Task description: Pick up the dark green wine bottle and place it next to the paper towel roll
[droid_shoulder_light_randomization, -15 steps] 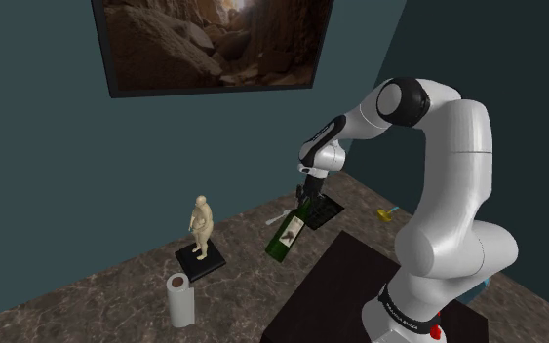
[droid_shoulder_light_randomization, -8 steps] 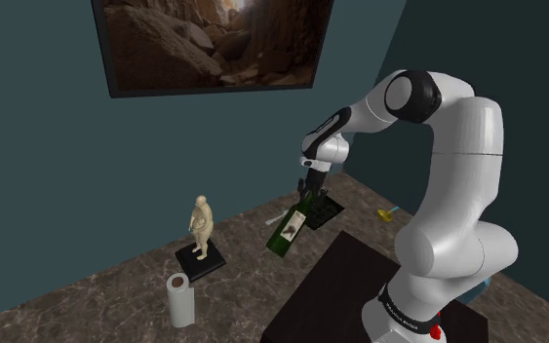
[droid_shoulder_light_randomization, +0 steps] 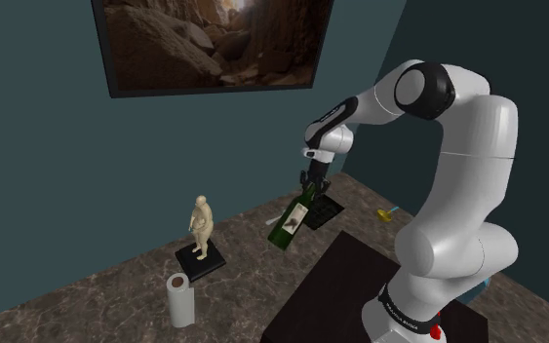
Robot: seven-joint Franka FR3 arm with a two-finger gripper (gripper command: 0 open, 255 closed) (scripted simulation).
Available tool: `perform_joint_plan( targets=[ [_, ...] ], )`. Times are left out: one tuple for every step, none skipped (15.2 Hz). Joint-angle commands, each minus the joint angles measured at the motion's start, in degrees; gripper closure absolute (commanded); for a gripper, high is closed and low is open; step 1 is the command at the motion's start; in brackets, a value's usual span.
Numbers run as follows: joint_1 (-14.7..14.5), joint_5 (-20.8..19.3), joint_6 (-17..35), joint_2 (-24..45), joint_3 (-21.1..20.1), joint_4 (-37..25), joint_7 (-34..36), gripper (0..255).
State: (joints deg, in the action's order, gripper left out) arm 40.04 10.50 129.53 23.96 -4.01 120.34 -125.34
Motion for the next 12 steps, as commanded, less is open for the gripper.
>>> perform_joint_plan(
  targets=[
    [0.05, -0.06, -1.24, -1.34, 0.03, 0.11, 0.17, 255],
    [0.06, -0.10, -1.84, -1.95, 0.04, 0.10, 0.26, 255],
    [0.07, -0.14, -2.46, -2.55, 0.04, 0.08, 0.36, 255],
    [0.08, -0.17, -3.08, -3.14, 0.05, 0.04, 0.46, 255],
    [0.09, -0.21, -3.70, -3.72, 0.06, 0.00, 0.56, 255],
    [0.10, -0.24, -4.33, -4.29, 0.07, -0.06, 0.65, 255],
    [0.11, -0.28, -4.96, -4.86, 0.07, -0.13, 0.75, 255],
    [0.12, -0.31, -5.60, -5.42, 0.08, -0.22, 0.85, 255],
    [0.13, -0.35, -6.24, -5.97, 0.09, -0.31, 0.95, 255],
    [0.14, -0.37, -6.64, -6.32, 0.09, -0.36, 1.01, 255],
    [-0.46, -0.02, -5.84, -7.48, -0.38, 1.45, 1.77, 255],
    [-1.08, 0.35, -5.06, -8.61, -0.88, 3.21, 2.55, 255]
  ],
)
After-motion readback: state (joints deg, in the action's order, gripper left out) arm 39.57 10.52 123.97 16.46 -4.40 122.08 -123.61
